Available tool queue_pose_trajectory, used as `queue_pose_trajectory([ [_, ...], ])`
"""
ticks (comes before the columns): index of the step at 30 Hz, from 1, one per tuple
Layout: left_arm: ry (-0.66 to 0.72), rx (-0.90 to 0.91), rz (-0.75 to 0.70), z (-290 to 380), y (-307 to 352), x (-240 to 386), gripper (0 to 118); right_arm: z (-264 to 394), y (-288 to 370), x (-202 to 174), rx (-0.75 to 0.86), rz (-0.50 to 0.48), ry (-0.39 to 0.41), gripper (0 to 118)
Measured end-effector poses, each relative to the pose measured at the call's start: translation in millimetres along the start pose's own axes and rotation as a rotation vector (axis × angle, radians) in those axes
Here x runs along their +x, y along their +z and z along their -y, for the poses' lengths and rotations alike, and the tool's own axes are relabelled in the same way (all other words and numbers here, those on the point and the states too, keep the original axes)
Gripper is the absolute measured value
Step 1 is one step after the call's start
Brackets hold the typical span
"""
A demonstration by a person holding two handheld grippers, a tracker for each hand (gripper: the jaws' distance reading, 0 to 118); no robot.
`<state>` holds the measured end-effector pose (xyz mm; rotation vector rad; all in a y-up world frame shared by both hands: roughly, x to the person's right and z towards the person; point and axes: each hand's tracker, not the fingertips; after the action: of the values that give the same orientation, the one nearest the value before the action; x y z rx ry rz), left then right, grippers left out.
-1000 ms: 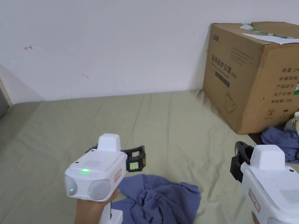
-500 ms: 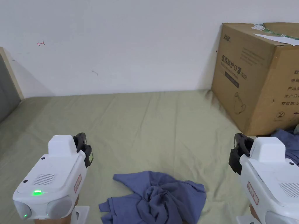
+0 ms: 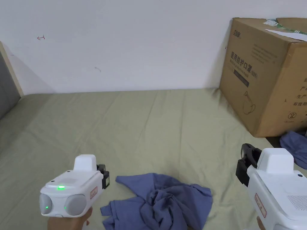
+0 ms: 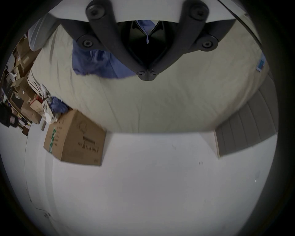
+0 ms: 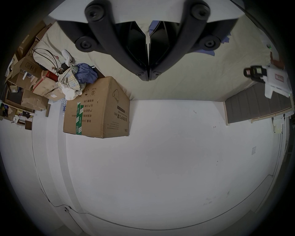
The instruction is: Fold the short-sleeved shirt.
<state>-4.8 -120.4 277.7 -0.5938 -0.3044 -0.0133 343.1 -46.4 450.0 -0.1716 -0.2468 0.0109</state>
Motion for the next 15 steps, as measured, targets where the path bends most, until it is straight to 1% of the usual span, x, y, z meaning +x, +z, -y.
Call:
queue_pose_trajectory([
  [4,0.039,-0.172,0.023,29,-39,0,0,9,-7,5,-0.024,0.008,-0.004,0],
  [5,0.068,-0.215,0.038,36,-49,-1,0,12,-9,6,-0.031,0.011,-0.004,0],
  [6,0.098,-0.288,0.049,43,-59,-2,6,15,-12,8,-0.039,0.013,-0.005,0],
  [7,0.118,-0.313,0.051,49,-65,-2,19,18,-14,9,-0.047,0.014,-0.007,0],
  [8,0.125,-0.354,0.047,56,-72,-2,39,21,-16,10,-0.057,0.014,-0.01,0],
  [9,0.119,-0.384,0.049,61,-78,-1,64,24,-19,12,-0.065,0.015,-0.011,0],
  [10,0.115,-0.399,0.033,67,-83,0,83,27,-21,13,-0.075,0.015,-0.01,0],
  [11,0.104,-0.43,0.002,75,-89,2,88,31,-24,13,-0.087,0.016,-0.008,0],
  [12,0.102,-0.441,-0.023,79,-93,4,88,33,-27,14,-0.098,0.016,-0.007,0],
  [13,0.107,-0.433,-0.029,83,-95,5,100,37,-30,15,-0.107,0.015,-0.007,0],
  [15,0.115,-0.45,-0.036,90,-104,4,100,42,-36,16,-0.125,0.014,-0.009,0],
])
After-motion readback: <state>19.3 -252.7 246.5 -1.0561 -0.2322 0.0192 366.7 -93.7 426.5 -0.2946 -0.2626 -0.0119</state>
